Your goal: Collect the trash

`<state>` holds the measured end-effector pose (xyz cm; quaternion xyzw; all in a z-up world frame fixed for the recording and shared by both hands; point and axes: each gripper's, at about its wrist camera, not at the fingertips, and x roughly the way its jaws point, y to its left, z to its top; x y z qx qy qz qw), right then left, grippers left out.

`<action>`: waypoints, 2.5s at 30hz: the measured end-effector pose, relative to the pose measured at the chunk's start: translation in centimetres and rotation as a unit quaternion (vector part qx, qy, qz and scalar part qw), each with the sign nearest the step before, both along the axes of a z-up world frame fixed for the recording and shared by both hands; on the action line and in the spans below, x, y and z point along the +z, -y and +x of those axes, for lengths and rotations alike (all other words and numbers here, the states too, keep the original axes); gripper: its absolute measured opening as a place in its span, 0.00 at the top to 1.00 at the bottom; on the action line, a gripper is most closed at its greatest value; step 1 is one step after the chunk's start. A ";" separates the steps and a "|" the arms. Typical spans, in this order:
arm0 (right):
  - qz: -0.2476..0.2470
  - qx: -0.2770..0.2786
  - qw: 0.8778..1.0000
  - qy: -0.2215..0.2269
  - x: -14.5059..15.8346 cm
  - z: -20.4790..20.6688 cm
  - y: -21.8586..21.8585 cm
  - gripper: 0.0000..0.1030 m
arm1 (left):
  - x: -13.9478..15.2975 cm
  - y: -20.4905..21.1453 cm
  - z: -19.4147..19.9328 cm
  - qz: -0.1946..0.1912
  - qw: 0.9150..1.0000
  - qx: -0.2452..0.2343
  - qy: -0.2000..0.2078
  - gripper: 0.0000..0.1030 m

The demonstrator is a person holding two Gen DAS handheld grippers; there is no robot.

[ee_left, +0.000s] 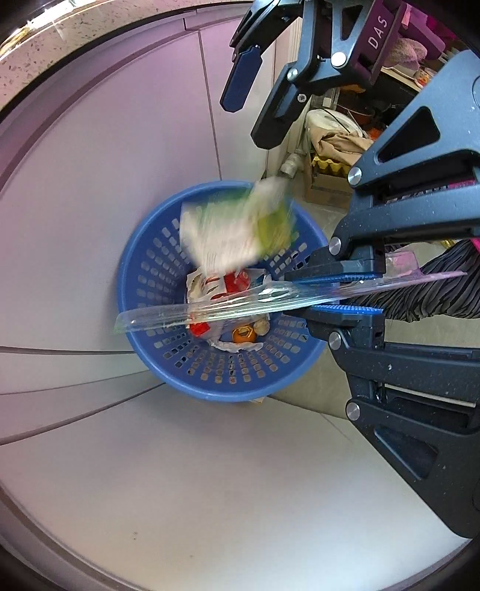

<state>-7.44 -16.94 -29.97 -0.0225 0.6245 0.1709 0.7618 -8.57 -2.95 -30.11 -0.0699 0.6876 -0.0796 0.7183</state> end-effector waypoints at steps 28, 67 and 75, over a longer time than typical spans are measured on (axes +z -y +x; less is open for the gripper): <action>0.023 0.004 0.999 0.025 6.0 -0.3 0.0 0.30 | 7.1 -1.9 -0.3 0.023 0.997 0.010 0.069 0.64; 0.150 -0.012 0.955 0.258 29.5 1.7 5.3 0.00 | 33.5 0.1 1.5 0.038 0.925 0.081 0.370 0.03; 0.163 -0.027 0.942 0.293 32.1 1.6 5.5 0.00 | 35.5 0.5 1.3 0.042 0.916 0.085 0.389 0.01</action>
